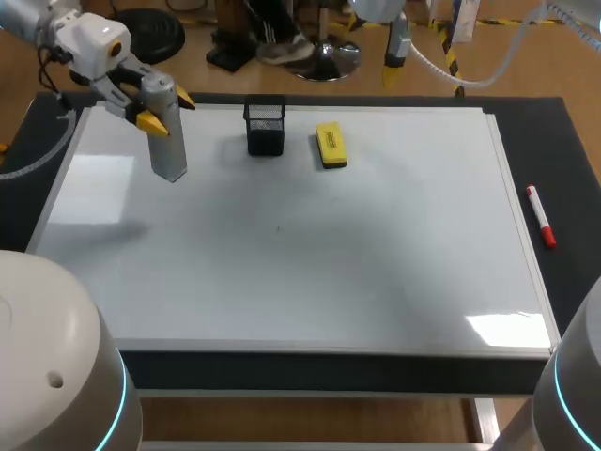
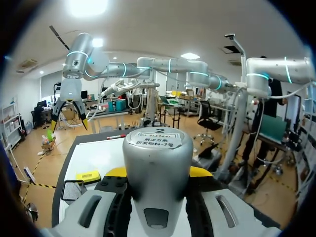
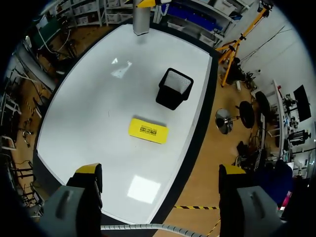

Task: Pick up the inspection probe, press it on each red-marked spot on the whiteboard one by one, put down the probe, pick up the eraser, and wipe off all the red marks.

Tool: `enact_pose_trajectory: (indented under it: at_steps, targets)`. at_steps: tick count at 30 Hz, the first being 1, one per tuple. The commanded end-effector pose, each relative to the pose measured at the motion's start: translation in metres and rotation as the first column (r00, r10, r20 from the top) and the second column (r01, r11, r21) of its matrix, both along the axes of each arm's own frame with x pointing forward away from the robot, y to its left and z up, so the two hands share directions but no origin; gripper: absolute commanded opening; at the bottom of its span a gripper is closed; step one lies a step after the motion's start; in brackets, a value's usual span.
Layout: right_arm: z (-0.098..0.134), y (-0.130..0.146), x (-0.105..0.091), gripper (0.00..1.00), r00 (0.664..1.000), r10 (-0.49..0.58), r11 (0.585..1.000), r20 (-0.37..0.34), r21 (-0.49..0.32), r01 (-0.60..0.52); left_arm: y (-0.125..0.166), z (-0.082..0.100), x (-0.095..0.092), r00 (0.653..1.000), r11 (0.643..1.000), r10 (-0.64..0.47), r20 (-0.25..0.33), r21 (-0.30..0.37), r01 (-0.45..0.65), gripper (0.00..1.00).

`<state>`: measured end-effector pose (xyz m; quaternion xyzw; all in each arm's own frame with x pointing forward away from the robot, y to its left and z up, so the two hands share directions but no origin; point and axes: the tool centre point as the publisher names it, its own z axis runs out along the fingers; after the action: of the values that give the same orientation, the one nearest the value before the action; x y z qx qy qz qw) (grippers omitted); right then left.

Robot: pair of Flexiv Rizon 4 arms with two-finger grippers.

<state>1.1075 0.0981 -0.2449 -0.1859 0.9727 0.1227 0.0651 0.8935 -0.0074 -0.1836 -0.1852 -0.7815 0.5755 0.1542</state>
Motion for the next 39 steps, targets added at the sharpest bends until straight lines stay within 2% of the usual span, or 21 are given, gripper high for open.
enact_pose_trajectory:
  at_steps: [1,8,14,31,39]
  targets:
    - [0.001,-0.001,0.001,1.0,1.0,0.001,1.0,-0.002,-0.004,-0.001,-0.008,0.01,-0.002,0.999,0.999,0.034,0.02,0.014,-0.035,0.0]
    - [0.001,-0.001,0.001,1.0,1.0,0.001,1.0,-0.002,-0.004,-0.001,-0.035,0.021,0.019,0.997,0.997,0.081,0.013,-0.005,-0.081,0.0]
    - [0.001,-0.001,0.001,1.0,1.0,0.001,1.0,-0.002,-0.004,-0.001,-0.05,0.029,0.036,0.992,0.99,0.128,-0.012,-0.057,-0.128,0.0]
    - [0.001,-0.001,0.001,1.0,1.0,0.001,1.0,-0.002,-0.004,-0.001,-0.094,0.057,0.085,0.975,0.974,0.219,0.028,-0.063,-0.217,0.0]
    - [0.001,-0.001,0.001,1.0,1.0,0.001,1.0,-0.002,-0.004,-0.001,-0.109,0.061,0.108,0.955,0.953,0.296,0.017,-0.077,-0.293,0.0]
